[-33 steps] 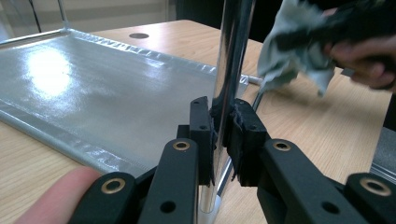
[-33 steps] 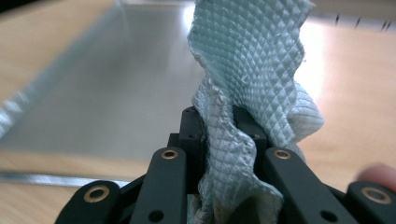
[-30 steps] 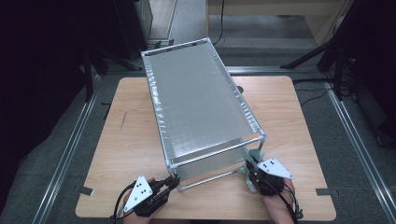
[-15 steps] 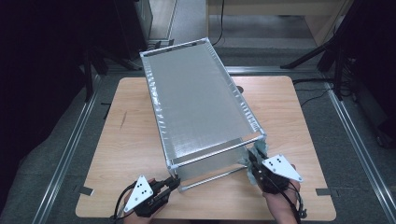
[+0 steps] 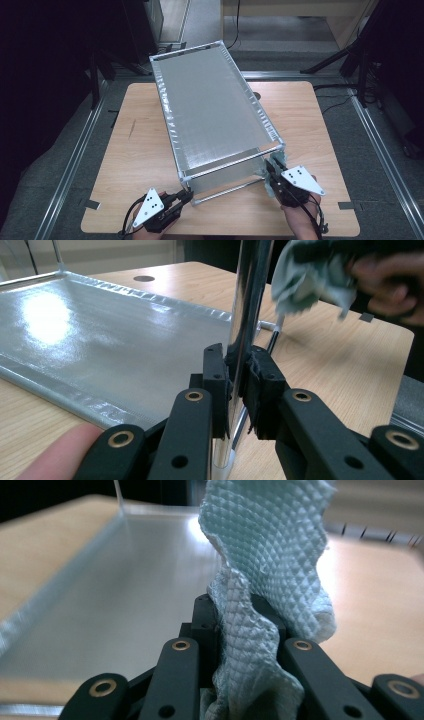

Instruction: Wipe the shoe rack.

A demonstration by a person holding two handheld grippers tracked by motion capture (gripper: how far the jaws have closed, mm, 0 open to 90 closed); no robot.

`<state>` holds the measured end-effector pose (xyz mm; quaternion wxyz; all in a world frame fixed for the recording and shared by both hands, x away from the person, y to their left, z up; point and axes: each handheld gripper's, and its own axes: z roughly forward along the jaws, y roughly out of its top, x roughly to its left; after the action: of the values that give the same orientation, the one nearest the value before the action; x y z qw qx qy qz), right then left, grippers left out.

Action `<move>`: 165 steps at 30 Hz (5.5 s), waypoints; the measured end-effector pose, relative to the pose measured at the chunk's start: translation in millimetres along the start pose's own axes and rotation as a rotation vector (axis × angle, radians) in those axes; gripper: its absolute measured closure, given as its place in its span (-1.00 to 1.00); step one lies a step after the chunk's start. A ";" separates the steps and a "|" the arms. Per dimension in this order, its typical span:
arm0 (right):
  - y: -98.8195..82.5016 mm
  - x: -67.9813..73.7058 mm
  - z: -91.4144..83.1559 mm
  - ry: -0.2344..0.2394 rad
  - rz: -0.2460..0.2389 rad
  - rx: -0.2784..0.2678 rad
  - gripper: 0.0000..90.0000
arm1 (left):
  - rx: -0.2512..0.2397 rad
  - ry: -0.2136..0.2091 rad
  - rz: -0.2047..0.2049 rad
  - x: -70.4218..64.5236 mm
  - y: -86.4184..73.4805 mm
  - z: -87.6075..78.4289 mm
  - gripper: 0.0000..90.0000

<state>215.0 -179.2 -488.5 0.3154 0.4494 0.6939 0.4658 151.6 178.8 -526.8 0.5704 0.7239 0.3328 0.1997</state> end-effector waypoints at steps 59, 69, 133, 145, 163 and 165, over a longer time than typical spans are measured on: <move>47.4 -39.6 -72.2 -0.108 0.032 -0.143 0.88 | -0.032 -0.013 0.017 -8.6 6.4 -1.7 0.82; 115.6 12.1 -29.1 0.040 -0.051 -0.281 0.86 | -0.032 -0.017 0.018 -11.0 6.1 -1.2 0.82; 89.1 55.4 -0.9 0.106 -0.030 -0.062 0.86 | -0.034 -0.041 0.009 -20.7 6.5 8.3 0.82; 88.9 129.6 -4.9 0.313 -0.123 -0.058 0.86 | -0.036 -0.043 0.009 -20.2 5.9 8.3 0.81; 91.8 55.2 -12.8 0.072 -0.112 -0.071 0.84 | -0.033 -0.047 0.005 -20.1 5.8 8.3 0.81; 93.6 38.1 -21.8 0.000 -0.101 -0.089 0.84 | -0.032 -0.048 0.003 -19.9 5.8 8.3 0.81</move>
<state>212.1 -137.0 -394.1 0.3581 0.3995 0.6943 0.4797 144.7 158.2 -521.7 0.5896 0.7197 0.3145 0.1884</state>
